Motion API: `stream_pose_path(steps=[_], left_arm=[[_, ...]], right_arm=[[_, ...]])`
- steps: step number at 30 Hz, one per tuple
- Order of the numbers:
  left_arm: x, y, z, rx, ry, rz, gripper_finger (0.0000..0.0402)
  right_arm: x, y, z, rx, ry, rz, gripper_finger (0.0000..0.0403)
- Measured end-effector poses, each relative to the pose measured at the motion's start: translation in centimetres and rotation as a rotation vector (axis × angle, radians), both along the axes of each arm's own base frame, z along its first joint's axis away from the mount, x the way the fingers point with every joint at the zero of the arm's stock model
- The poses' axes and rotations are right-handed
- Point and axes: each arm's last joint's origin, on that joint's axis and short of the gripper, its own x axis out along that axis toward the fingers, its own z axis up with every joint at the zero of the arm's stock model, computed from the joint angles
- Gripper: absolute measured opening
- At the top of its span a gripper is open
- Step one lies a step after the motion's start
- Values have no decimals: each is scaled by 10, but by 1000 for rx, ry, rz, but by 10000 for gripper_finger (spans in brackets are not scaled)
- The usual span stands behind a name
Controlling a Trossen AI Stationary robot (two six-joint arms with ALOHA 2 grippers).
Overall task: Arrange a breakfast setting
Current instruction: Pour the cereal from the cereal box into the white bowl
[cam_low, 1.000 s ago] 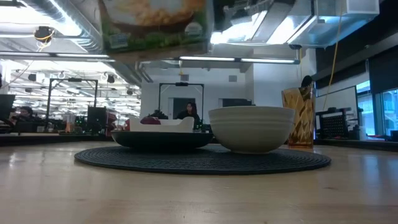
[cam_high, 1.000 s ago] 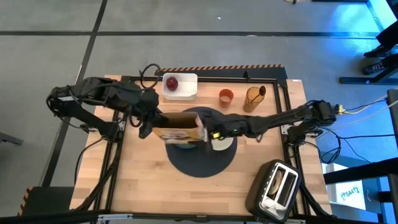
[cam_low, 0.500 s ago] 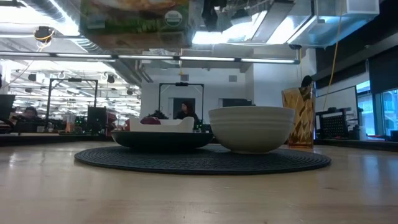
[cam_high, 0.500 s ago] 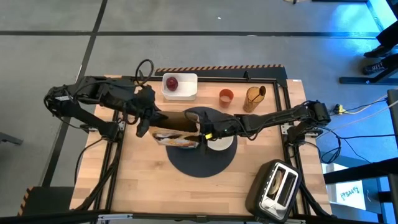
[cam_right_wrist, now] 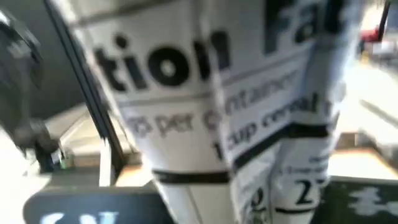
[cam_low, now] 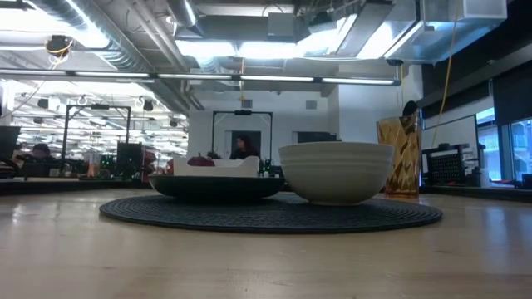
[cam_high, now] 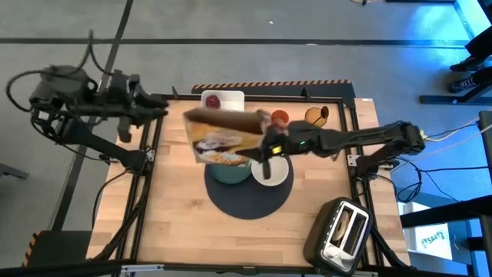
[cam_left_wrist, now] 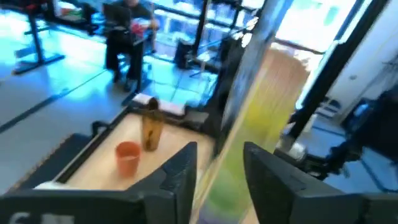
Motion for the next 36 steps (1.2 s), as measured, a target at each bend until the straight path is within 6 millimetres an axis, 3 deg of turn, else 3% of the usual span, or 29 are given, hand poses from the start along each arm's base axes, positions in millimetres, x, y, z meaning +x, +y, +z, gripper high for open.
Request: stream_pose_path(steps=[2,7,14,23,32,36], left_arm=[[1,-1,-10,-5,62,6,143],[24,-6,-34,19,130,-29,178],[69,-18,-58,151,168,-128,238],[97,-7,-69,228,241,19,326],[92,2,-57,218,170,170,349],[98,-1,-58,191,169,50,350]], right_arm=[[-9,-2,9,-12,-34,9,67],[-22,-9,20,-10,-121,26,67],[-23,-16,23,14,-149,-18,67],[-23,-18,22,21,-138,-85,67],[-31,-18,31,-2,-180,-70,65],[-32,-16,33,-7,-186,-19,65]])
